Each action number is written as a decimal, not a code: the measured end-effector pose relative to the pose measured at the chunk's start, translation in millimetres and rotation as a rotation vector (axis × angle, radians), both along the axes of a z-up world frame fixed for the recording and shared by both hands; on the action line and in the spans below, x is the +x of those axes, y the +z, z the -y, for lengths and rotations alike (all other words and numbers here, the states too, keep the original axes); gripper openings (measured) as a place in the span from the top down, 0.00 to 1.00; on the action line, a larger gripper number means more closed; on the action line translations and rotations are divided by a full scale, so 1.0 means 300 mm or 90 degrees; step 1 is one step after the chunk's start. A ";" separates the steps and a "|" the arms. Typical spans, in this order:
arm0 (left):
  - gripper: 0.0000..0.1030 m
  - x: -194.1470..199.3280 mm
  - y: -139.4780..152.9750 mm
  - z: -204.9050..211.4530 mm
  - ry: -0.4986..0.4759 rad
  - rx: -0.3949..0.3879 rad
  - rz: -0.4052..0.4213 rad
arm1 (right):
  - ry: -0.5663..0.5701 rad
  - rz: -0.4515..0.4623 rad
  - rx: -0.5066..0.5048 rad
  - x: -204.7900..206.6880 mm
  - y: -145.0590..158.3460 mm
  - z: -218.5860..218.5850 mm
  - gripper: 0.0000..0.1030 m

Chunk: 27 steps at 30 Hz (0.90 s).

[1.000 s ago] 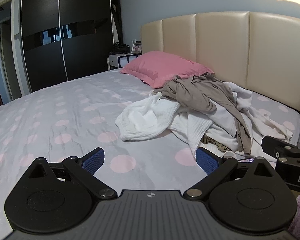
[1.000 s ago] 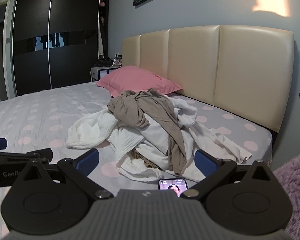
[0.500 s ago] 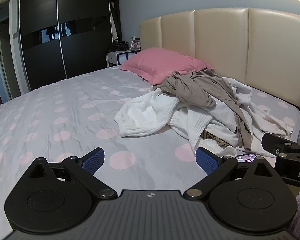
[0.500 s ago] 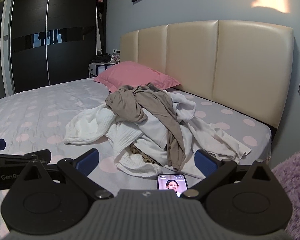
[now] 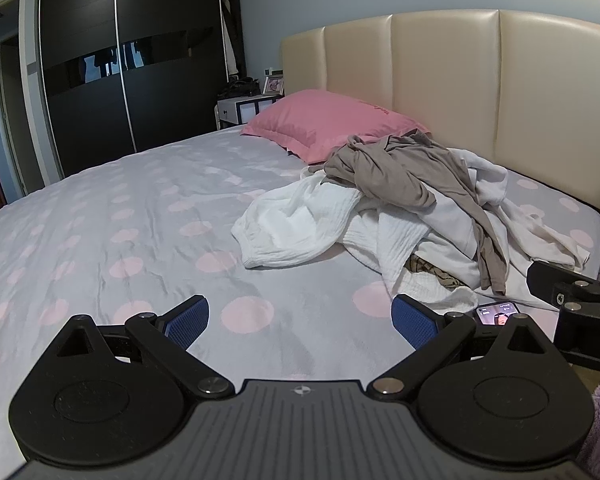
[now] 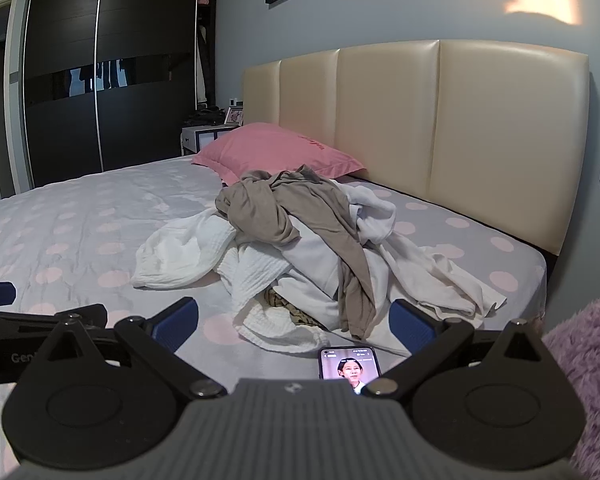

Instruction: Fold clothes

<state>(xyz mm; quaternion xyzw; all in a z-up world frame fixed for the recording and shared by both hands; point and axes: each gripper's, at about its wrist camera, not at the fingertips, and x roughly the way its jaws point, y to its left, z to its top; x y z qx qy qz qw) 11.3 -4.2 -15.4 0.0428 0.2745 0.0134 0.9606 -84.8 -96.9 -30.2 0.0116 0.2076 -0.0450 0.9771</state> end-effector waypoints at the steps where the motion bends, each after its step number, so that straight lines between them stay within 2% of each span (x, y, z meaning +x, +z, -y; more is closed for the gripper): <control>1: 0.03 -0.001 0.000 -0.001 0.000 0.000 0.000 | -0.001 0.000 0.000 -0.001 -0.001 0.000 0.01; 27: 0.03 0.005 -0.007 -0.004 0.008 0.004 -0.009 | 0.000 -0.002 0.004 -0.002 -0.003 0.011 0.01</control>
